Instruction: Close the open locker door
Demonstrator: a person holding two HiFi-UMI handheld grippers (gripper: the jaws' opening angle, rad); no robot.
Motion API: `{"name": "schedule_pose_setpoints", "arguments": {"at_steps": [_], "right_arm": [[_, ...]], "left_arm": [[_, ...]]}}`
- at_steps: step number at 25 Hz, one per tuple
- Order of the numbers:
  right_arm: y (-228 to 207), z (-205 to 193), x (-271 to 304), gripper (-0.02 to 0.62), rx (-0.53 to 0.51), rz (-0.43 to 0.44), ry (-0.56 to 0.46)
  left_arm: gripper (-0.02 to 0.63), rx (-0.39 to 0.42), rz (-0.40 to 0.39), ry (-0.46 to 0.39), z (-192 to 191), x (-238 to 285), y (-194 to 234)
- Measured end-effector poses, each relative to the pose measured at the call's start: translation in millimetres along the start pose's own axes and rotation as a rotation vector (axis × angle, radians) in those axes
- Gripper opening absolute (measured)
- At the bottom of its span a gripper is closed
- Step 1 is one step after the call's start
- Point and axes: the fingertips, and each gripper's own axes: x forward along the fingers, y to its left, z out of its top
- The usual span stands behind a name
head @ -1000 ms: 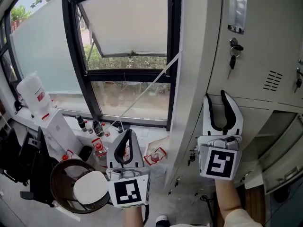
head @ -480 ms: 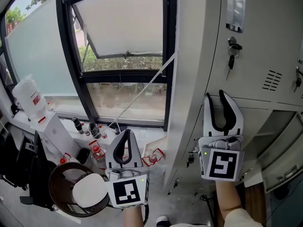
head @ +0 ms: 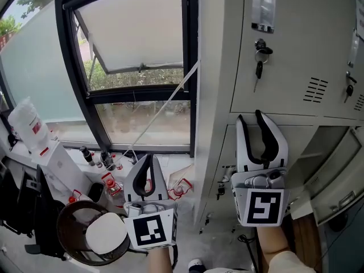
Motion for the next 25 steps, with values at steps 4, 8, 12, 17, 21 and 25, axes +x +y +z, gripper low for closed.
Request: {"name": "schedule_pose_setpoints", "arguments": {"at_steps": [4, 8, 12, 17, 21, 25], "right_arm": [[-9.9, 1.5, -9.2, 0.12, 0.003, -0.007, 0.0], [-26.5, -0.8, -24.1, 0.12, 0.003, -0.039, 0.014], [-53.5, -5.2, -42.7, 0.12, -0.012, -0.081, 0.031], [-101.2, -15.4, -74.9, 0.12, -0.034, -0.169, 0.081], [-143.1, -20.5, -104.3, 0.12, -0.056, -0.239, 0.118], [-186.7, -21.1, -138.3, 0.12, -0.092, -0.318, 0.152]], "left_arm": [[0.005, 0.024, -0.022, -0.011, 5.9, 0.1, -13.8], [0.005, 0.013, -0.063, -0.023, 13.1, -1.3, -37.5], [0.005, 0.021, -0.116, -0.035, 17.3, -0.1, -65.2], [0.005, -0.012, -0.203, -0.043, 22.1, 4.8, -116.5], [0.005, -0.043, -0.273, -0.044, 24.8, 5.6, -161.7], [0.005, -0.076, -0.348, -0.048, 27.9, 2.0, -209.8]]}}
